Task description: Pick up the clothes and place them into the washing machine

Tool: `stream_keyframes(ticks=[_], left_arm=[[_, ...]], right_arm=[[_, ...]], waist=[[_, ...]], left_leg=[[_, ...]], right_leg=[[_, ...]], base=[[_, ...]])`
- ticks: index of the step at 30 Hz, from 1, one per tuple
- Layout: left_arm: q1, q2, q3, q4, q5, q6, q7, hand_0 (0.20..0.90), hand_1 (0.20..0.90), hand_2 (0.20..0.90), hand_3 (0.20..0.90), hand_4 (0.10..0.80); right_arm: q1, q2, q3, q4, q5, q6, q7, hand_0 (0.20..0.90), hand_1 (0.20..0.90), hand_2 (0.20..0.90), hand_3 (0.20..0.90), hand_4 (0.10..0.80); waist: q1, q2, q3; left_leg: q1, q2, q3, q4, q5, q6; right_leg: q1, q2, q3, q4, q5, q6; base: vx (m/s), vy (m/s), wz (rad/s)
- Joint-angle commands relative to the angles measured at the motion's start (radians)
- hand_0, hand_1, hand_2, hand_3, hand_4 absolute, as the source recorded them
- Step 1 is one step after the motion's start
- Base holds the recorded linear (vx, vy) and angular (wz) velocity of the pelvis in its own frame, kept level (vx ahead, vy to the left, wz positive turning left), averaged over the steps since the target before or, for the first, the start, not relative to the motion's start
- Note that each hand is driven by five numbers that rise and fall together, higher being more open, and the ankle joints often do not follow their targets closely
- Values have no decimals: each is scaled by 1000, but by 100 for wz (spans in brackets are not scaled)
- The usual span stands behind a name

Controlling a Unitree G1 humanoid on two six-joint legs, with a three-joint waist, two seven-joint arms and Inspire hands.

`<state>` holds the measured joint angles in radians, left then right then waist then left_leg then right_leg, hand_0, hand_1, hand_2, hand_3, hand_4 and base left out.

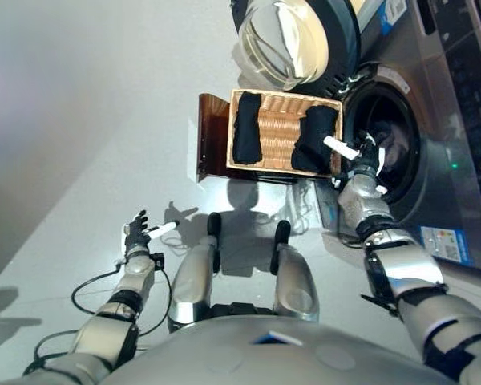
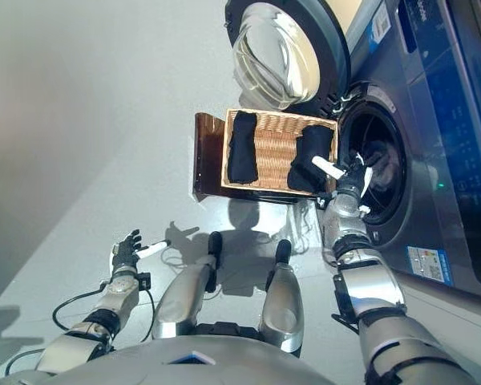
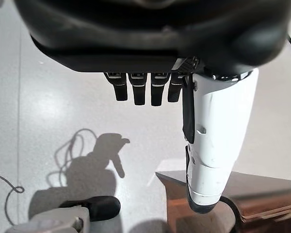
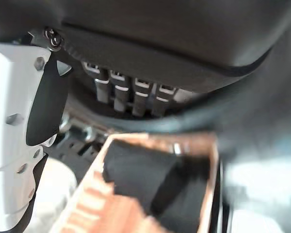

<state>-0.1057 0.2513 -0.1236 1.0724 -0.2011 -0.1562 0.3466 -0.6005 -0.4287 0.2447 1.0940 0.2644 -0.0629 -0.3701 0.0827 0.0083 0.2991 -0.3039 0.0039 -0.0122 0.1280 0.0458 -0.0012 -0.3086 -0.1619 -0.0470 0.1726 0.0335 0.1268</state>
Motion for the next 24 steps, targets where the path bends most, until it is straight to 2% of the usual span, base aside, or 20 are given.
stream_keyframes(ticks=[1,5,9,13,20,24], left_arm=[[9,83,36,18,48,-24,12,900,900,900,900,800],[11,102,50,-22,81,-32,4,900,900,900,900,800],[-5,116,49,-43,96,-37,0,900,900,900,900,800],[-38,117,30,-47,91,-40,4,900,900,900,900,800],[-118,126,-12,-51,49,-50,29,900,900,900,900,800],[-148,129,-33,-57,23,-55,37,900,900,900,900,800]], right_arm=[[-18,-101,44,-133,-298,-8,-22,900,900,900,900,800],[3,-204,147,-211,-573,14,2,900,900,900,900,800],[-21,-258,240,-213,-755,30,32,900,900,900,900,800],[-80,-247,312,-146,-852,56,30,900,900,900,900,800],[-254,-186,429,16,-903,98,14,900,900,900,900,800],[-337,-173,455,112,-903,125,-7,900,900,900,900,800]], waist=[[11,-33,-48],[16,-40,-39],[24,-46,-20],[30,-45,9],[44,-36,77],[52,-30,107]], left_leg=[[-21,-41,3,5,-20,-37],[-41,-44,-1,19,-22,-36],[-77,-47,-5,37,-17,-34],[-107,-49,-9,60,-18,-37],[-187,-46,-12,145,-38,-44],[-253,-44,-17,213,-56,-49]], right_leg=[[-9,15,28,-46,49,0],[-27,15,26,-37,48,1],[-59,15,24,-24,52,-2],[-90,17,20,-4,49,-8],[-168,27,12,82,19,-23],[-234,32,0,147,0,-31]], base=[[0,0,0],[-12,-6,0],[-57,-27,7],[-50,-27,9],[-51,-29,2],[-33,-31,10]])
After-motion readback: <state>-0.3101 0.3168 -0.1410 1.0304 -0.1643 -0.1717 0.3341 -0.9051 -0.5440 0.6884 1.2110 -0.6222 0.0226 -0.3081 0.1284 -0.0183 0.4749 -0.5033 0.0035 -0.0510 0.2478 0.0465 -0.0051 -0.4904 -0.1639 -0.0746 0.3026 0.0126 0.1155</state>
